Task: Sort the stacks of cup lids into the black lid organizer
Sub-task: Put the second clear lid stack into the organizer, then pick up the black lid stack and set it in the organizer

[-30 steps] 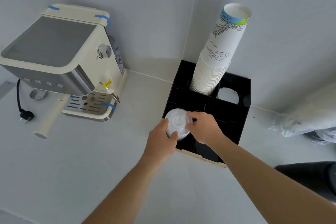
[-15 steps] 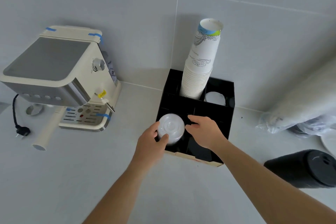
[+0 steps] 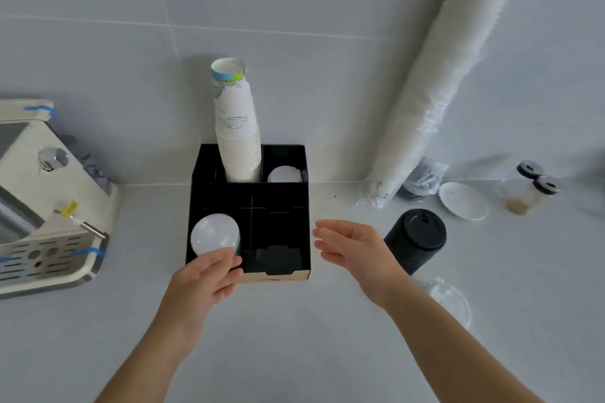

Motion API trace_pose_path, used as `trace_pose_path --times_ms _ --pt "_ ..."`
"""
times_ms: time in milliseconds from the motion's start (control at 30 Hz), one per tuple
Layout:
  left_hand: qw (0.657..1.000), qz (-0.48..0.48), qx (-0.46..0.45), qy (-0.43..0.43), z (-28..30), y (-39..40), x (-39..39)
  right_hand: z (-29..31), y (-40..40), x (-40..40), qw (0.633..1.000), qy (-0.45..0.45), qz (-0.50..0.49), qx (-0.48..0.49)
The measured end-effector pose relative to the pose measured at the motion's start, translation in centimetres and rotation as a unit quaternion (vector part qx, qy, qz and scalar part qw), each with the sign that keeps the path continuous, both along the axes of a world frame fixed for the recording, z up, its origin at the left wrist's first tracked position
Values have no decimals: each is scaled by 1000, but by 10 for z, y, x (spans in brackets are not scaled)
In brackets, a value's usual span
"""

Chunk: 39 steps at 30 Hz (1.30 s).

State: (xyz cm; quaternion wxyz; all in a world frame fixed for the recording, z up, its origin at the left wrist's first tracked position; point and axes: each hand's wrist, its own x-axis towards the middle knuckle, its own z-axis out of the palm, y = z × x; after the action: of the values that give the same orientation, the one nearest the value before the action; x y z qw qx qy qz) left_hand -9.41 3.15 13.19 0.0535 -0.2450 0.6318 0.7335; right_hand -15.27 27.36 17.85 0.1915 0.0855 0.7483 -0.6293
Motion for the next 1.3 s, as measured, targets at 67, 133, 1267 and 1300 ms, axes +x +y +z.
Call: trace_pose_path --times_ms 67,133,1267,1300 --pt "1000 -14 13 0 2 14 -1 3 22 9 999 1 -31 -26" --pt "999 -31 14 1 5 31 -4 4 44 17 997 3 -62 -40" --pt "975 -177 -53 -124 -15 269 -105 -67 218 -66 999 -39 -36 -1" --pt "975 -177 -52 -127 -17 272 -107 -68 217 -69 999 -36 -30 -7"
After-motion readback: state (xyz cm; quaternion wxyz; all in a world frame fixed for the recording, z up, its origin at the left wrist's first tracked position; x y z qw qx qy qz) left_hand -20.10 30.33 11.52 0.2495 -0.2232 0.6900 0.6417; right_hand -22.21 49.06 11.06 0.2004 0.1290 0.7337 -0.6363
